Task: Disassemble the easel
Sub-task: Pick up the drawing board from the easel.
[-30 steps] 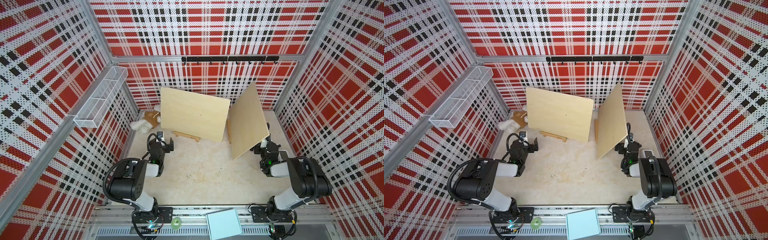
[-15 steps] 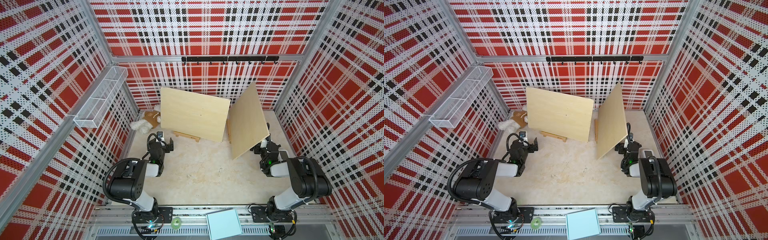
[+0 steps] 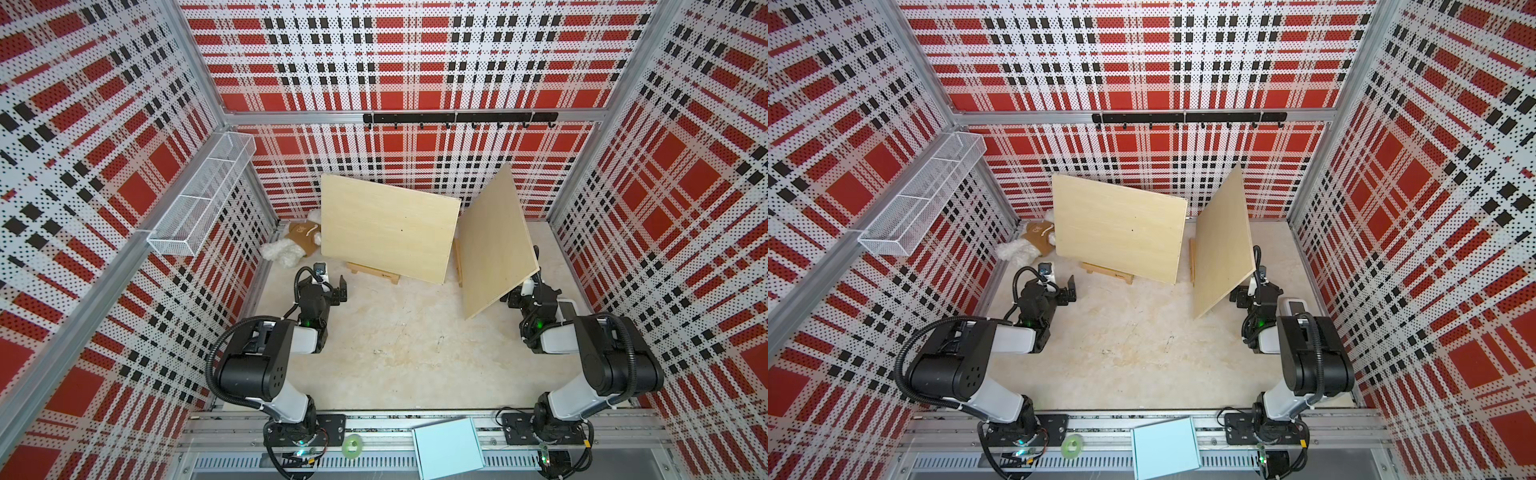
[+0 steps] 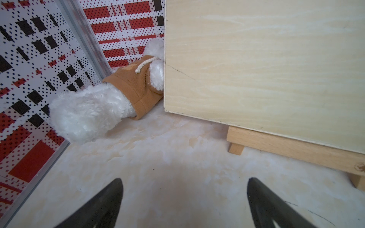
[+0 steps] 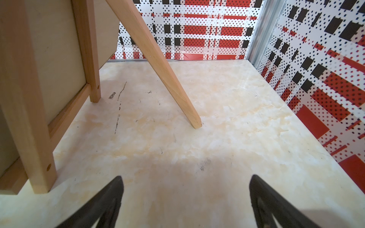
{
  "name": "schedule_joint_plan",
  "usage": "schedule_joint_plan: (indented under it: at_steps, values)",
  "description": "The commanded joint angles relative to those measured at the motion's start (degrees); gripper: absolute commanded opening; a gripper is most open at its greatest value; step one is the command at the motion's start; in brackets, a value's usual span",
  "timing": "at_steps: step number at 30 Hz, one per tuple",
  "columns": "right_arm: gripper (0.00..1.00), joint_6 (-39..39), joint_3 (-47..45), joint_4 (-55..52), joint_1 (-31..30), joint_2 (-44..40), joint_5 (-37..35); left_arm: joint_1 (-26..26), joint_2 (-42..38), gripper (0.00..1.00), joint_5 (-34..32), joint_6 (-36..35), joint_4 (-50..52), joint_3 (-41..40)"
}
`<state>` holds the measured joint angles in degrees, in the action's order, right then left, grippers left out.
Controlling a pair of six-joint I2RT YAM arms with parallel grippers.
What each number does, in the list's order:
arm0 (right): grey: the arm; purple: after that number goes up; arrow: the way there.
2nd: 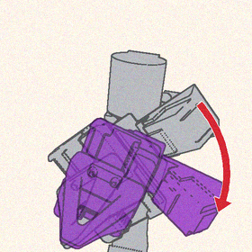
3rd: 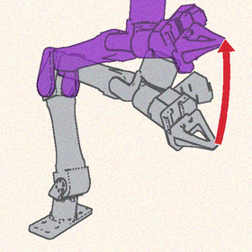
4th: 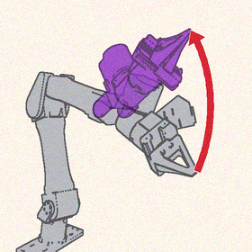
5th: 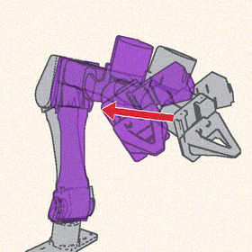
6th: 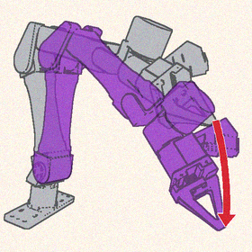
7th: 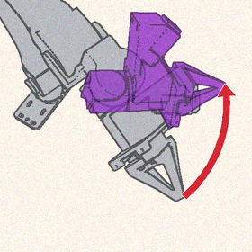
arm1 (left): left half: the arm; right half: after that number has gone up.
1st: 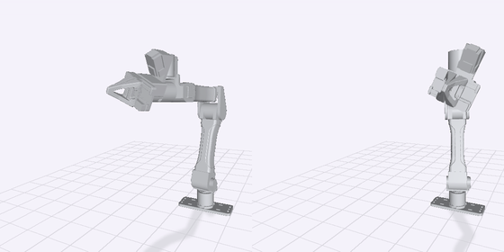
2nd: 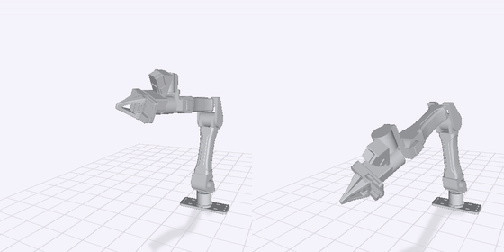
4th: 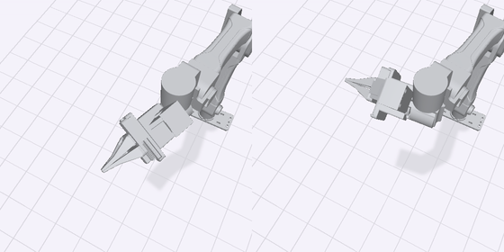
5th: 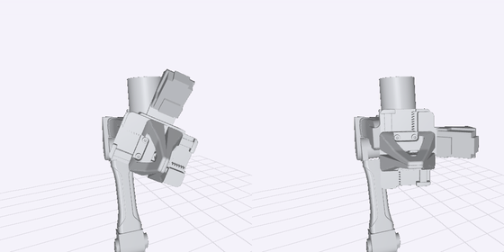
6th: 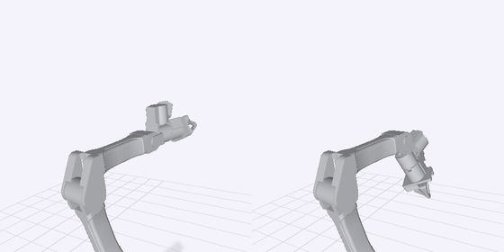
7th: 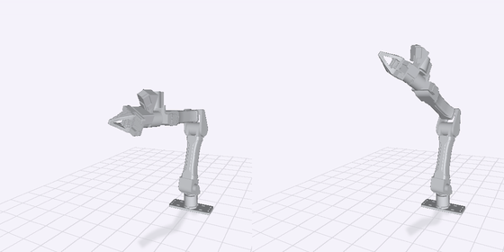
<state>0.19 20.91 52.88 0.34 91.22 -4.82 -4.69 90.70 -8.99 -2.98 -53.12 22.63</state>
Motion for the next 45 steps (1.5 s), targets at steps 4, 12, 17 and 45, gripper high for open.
schedule_joint_plan:
  at_steps: [4, 12, 17, 45]
  values:
    - [1.0, 0.0, -1.6, 5.3, -0.6, -2.6, -2.4, -0.4, -1.6, 0.99, -0.3, 0.0, -1.1, -0.4]
    - [1.0, -2.0, 0.3, -11.8, -0.5, -19.0, -6.0, -4.6, -9.8, 0.99, -6.1, -3.2, 3.5, -1.6]
    - [1.0, 1.1, 3.2, -23.4, -0.5, -26.4, -11.2, -6.2, -13.9, 0.99, -7.6, -2.8, 8.2, -1.6]
    - [1.0, -8.1, 20.3, -73.5, 0.6, -55.4, -32.6, -7.1, -41.7, 0.99, -3.8, 17.2, 53.0, 16.2]
